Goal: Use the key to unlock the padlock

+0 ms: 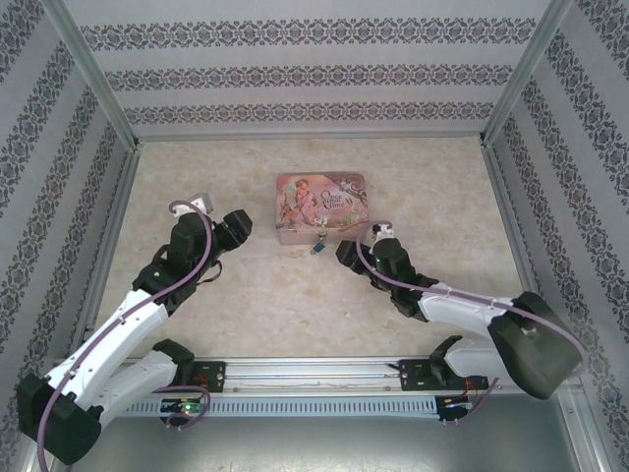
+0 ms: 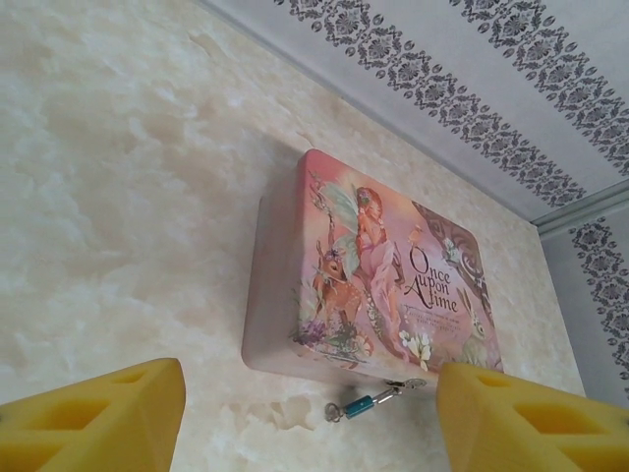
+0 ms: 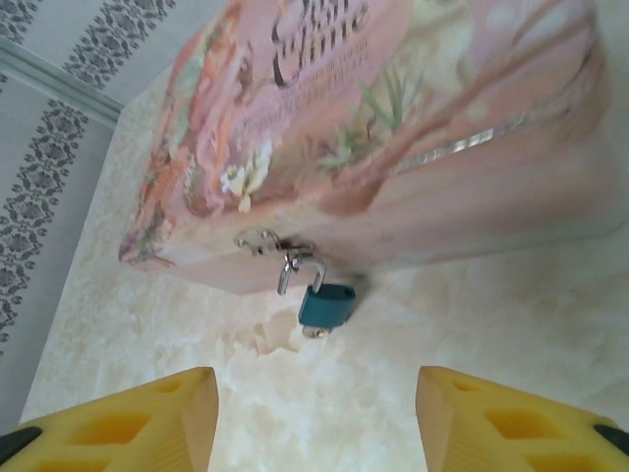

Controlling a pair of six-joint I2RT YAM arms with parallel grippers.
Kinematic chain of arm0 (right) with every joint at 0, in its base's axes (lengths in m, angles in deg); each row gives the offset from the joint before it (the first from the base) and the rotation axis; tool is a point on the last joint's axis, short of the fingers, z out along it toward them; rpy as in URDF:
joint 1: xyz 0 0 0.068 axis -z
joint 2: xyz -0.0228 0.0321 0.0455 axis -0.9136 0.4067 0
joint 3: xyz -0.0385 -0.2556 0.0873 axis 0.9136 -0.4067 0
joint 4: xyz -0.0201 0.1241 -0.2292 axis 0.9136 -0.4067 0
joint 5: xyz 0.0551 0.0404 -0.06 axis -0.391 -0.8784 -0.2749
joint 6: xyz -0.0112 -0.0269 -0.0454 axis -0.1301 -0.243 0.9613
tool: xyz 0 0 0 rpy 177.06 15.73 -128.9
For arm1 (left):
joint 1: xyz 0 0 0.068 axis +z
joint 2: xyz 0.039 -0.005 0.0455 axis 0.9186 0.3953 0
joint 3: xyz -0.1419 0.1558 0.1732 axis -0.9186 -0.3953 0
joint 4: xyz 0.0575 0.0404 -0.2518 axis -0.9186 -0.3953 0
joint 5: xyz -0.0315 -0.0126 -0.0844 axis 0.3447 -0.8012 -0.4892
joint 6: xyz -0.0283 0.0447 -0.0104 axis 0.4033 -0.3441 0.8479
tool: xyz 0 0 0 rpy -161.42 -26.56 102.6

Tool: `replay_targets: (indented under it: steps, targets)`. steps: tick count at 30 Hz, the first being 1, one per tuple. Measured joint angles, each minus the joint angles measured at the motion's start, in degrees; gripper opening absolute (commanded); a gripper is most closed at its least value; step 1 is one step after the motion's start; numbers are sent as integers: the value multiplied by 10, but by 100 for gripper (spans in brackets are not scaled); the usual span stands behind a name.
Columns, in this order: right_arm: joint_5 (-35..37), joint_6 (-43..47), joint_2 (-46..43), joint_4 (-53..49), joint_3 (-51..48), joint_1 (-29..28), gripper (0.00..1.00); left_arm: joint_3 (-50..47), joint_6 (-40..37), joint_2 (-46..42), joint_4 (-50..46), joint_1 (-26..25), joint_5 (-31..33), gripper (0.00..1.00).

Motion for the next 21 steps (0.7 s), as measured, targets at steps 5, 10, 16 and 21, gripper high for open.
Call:
replay_targets:
  steps: [5,10,16,21]
  targets:
    - [-1,28,-37,-39,0,21,86,0,-13,0,0,9,0,79]
    - [-13,40,-50,-56,0,37,98,9,-32,17,2,36,-39,87]
    - [-50,41,-50,-52,0,66,98,48,-44,74,4,76,-123,88]
    - [-88,40,-37,-38,0,90,99,77,-37,152,7,109,-207,85]
